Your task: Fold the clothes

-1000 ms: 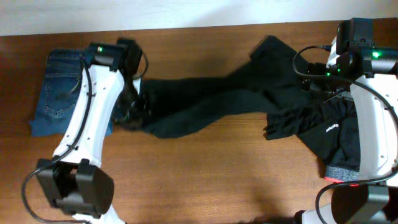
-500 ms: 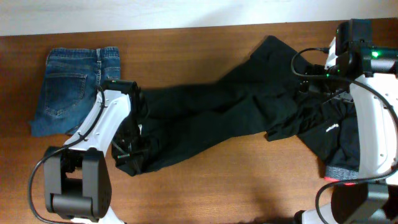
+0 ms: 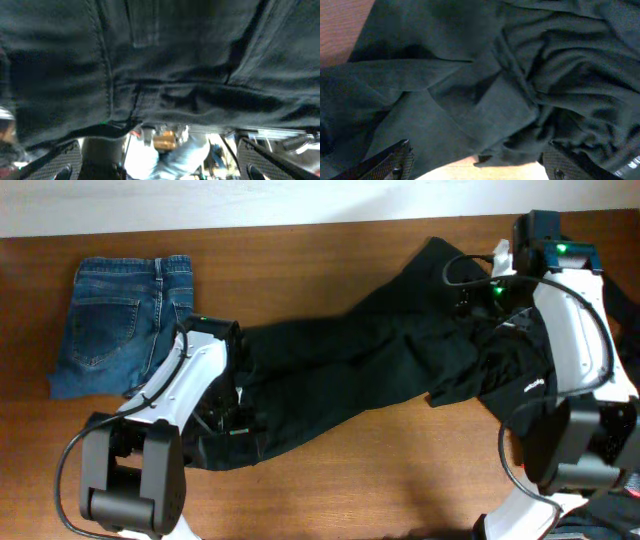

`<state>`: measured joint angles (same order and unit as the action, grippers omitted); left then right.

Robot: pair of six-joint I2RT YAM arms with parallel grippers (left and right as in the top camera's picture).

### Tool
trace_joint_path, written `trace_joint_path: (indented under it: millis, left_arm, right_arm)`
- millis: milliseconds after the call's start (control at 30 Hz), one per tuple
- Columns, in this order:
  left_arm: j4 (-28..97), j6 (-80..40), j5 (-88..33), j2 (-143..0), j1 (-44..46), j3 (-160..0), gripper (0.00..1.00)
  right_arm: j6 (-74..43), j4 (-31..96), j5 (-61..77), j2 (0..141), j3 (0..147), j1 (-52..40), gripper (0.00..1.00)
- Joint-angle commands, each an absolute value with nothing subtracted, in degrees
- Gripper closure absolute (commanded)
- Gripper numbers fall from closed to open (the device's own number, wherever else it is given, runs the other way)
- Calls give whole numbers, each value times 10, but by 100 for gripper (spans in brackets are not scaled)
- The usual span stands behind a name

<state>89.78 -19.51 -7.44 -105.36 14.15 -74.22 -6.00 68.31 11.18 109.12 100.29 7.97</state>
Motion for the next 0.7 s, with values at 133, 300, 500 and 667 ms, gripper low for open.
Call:
trace_joint_path:
  millis: [133, 300, 500, 667]
  left_arm:
    - [781, -215, 24, -1039, 124, -740, 1]
    - [694, -218, 24, -1039, 102, -740, 1]
    - [590, -218, 25, -1039, 83, -743, 1]
    - [517, -207, 31, -1039, 81, -743, 1]
  right_arm:
    - [-49, 664, 146, 1114, 1012, 83, 12]
    - [-33, 666, 146, 1115, 1012, 83, 12]
    - [-23, 620, 145, 1143, 1012, 81, 11]
    - [-17, 562, 144, 1183, 1012, 75, 11]
